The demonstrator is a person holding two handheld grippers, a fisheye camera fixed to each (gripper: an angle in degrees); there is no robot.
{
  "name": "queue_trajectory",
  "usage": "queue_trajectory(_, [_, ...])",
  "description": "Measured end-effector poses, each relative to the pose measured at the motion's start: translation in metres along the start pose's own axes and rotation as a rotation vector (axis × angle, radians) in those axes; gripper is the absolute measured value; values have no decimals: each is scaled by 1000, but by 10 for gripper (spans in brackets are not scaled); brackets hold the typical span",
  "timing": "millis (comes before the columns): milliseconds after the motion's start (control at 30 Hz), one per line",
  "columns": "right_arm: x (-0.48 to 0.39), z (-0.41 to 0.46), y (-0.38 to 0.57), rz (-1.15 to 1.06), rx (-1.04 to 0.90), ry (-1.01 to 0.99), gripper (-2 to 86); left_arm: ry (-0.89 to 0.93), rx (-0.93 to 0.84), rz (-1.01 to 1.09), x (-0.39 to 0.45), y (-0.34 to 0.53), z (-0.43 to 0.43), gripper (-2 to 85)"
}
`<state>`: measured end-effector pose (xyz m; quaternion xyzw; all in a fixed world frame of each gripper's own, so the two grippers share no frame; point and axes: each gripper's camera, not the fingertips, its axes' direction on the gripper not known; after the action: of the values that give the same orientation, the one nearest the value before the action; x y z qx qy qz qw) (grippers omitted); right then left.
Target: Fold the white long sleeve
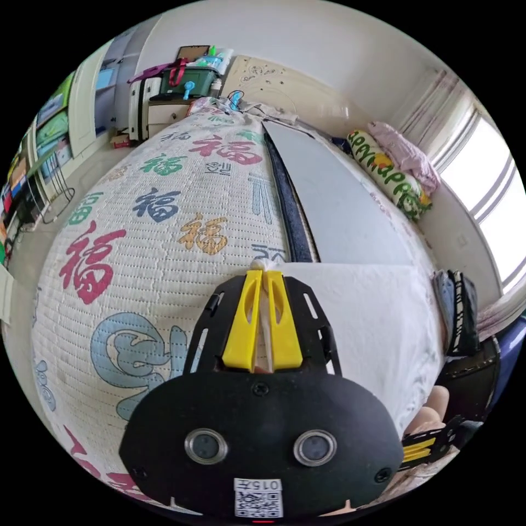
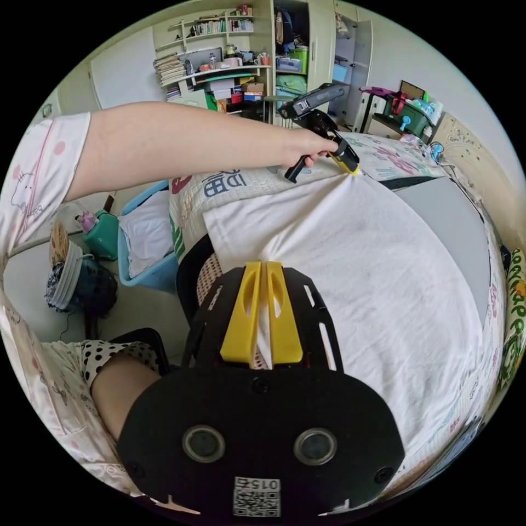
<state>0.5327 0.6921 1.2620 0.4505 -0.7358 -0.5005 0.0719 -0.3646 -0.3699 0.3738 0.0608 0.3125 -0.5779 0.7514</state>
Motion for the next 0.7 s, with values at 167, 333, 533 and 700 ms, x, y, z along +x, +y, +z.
queue_trajectory(167, [26, -34, -15, 43, 9, -31, 60, -103, -17, 59, 27, -33, -4, 31])
queue_trajectory(333, [44, -142, -26, 49, 223, -18, 66, -63, -3, -79, 16, -55, -54, 69])
queue_trajectory(533, [161, -333, -25, 163, 539, -145, 66, 217, 224, -22, 71, 5, -182, 59])
queue_trajectory(700, [331, -450, 27, 390, 659, -138, 74, 336, 150, 280, 235, 53, -202, 65])
